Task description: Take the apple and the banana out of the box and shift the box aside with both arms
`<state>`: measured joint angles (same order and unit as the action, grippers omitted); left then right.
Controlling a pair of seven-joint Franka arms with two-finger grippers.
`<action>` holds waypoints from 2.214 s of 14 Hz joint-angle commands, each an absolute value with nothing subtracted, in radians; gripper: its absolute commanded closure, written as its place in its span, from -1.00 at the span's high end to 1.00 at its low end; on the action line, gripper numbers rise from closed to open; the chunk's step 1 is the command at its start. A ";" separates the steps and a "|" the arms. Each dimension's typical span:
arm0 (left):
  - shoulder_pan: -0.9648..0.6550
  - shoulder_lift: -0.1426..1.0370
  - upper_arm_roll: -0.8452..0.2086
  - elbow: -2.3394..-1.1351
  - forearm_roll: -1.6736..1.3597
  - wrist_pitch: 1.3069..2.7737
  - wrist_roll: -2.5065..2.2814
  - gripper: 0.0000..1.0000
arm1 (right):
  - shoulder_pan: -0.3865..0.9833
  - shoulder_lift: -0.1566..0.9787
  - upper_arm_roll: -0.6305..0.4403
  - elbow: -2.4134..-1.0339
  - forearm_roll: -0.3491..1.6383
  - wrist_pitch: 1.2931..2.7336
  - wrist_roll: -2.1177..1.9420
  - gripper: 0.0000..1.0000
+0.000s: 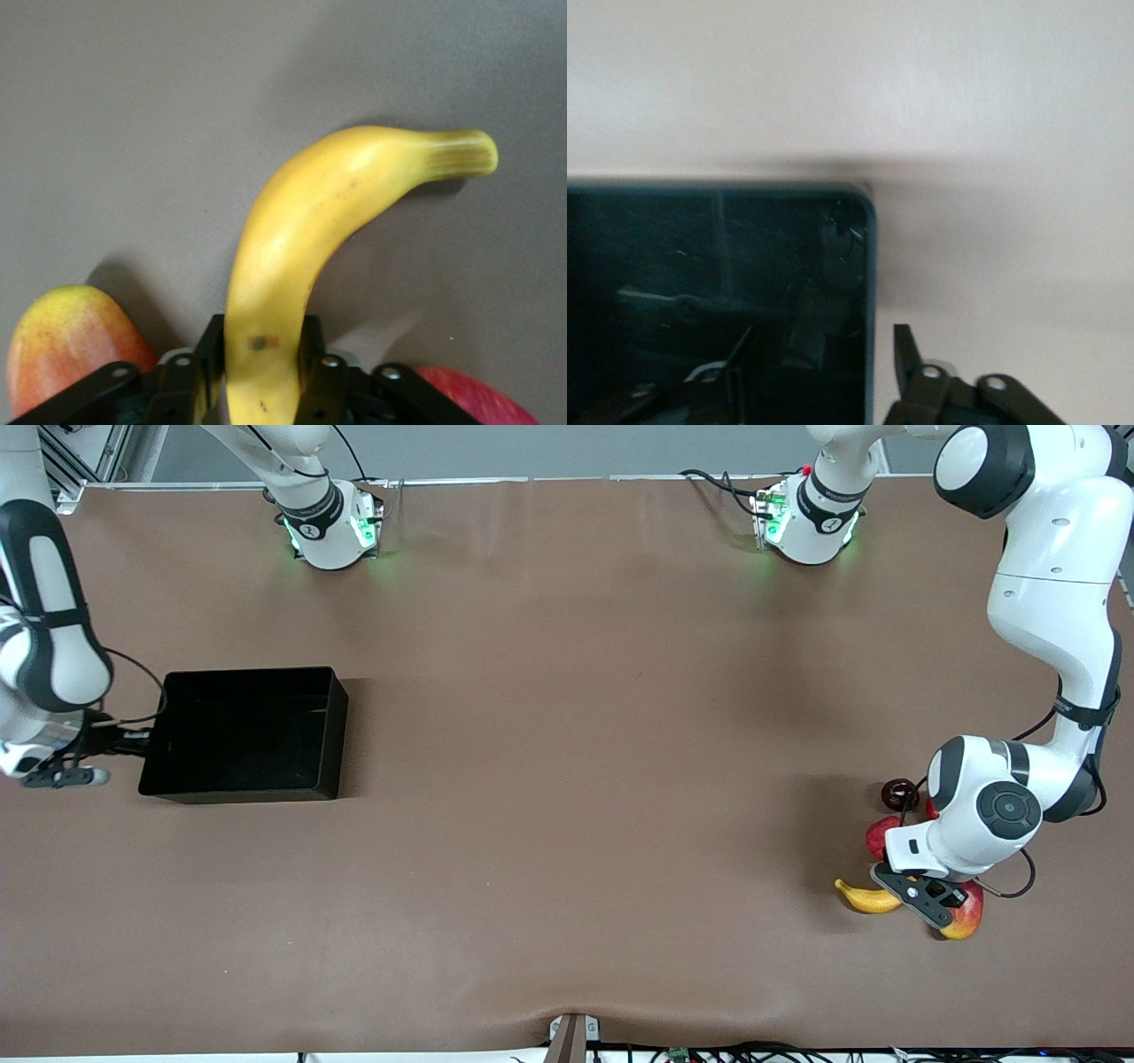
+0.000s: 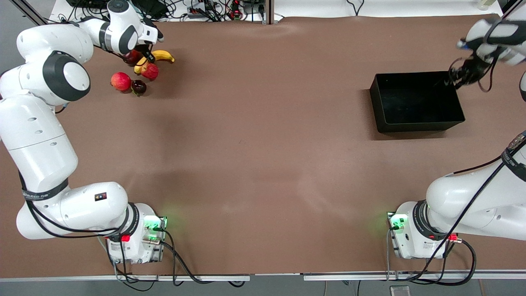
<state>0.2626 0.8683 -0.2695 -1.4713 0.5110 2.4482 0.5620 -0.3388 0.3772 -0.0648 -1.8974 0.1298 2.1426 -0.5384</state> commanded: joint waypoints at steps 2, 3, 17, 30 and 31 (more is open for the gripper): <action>0.265 0.853 -0.275 -1.456 0.454 2.447 0.566 1.00 | -0.237 0.480 -0.063 -1.504 0.123 1.894 -0.540 1.00; 0.264 0.844 -0.282 -1.450 0.442 2.441 0.566 1.00 | -0.229 0.506 -0.063 -1.430 0.123 1.847 -0.538 1.00; 0.249 0.623 -0.334 -1.443 0.247 2.142 0.346 1.00 | -0.017 0.016 -0.063 -1.491 0.035 1.376 -0.049 1.00; 0.241 0.439 -0.416 -1.439 0.242 1.893 0.055 1.00 | 0.040 -0.084 -0.069 -1.578 -0.029 1.419 0.026 1.00; 0.244 0.424 -0.426 -1.439 0.242 1.876 0.055 1.00 | 0.034 -0.084 -0.069 -1.578 -0.029 1.423 0.025 1.00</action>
